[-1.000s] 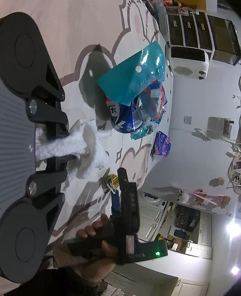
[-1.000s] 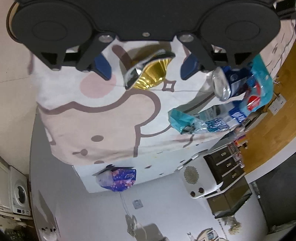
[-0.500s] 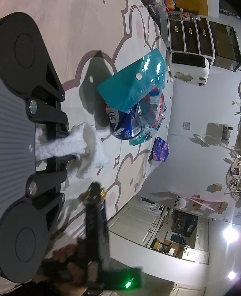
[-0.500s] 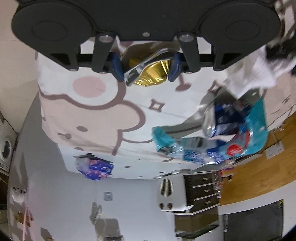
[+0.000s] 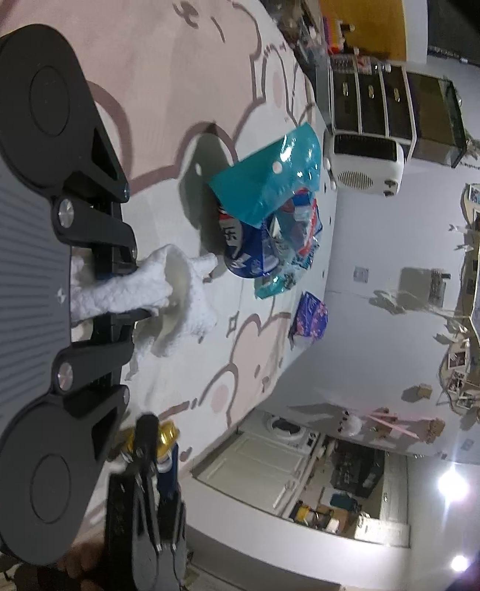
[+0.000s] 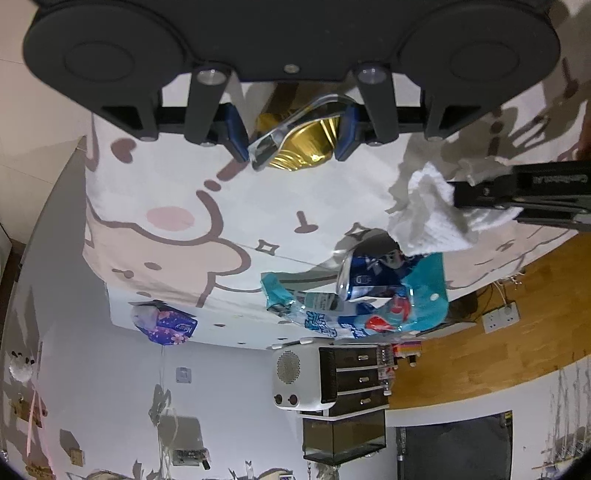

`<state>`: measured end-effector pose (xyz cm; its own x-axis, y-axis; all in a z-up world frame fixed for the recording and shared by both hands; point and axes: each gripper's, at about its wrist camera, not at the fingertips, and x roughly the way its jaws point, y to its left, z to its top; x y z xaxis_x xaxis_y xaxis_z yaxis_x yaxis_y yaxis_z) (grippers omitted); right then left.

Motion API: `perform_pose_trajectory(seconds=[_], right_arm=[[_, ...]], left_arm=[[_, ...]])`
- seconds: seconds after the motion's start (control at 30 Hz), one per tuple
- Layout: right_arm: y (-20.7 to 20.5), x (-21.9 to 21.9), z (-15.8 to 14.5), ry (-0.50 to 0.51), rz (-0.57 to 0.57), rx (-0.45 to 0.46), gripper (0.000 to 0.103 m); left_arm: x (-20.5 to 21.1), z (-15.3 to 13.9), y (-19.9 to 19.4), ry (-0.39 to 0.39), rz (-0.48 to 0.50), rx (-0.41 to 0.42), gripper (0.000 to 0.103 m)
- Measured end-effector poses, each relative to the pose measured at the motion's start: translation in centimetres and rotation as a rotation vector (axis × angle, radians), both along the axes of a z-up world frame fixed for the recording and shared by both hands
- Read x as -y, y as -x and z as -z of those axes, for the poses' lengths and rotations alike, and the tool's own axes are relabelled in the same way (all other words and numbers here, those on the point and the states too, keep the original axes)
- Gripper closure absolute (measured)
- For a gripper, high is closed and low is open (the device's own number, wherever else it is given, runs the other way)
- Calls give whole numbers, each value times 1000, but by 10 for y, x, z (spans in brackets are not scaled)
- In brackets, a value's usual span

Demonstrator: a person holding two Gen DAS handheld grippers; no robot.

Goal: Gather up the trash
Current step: 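Carry the tissue and gold wrapper with both tools toward the wastebasket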

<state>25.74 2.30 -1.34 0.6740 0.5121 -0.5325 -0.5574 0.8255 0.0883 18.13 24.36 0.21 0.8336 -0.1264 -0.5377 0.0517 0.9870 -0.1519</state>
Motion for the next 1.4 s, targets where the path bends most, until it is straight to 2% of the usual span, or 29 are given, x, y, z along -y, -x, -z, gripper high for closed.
perform_pose_trajectory(seconds=[0.27, 0.77, 1.4], right_arm=[[26, 43, -12, -56, 27, 5, 51], [82, 140, -30, -123, 96, 52, 51], [117, 269, -25, -144, 267, 78, 51]], left_arm=[[32, -11, 31, -21, -27, 0, 90], [129, -38, 63, -90, 0, 26, 90], [269, -32, 61, -99, 155, 27, 90]])
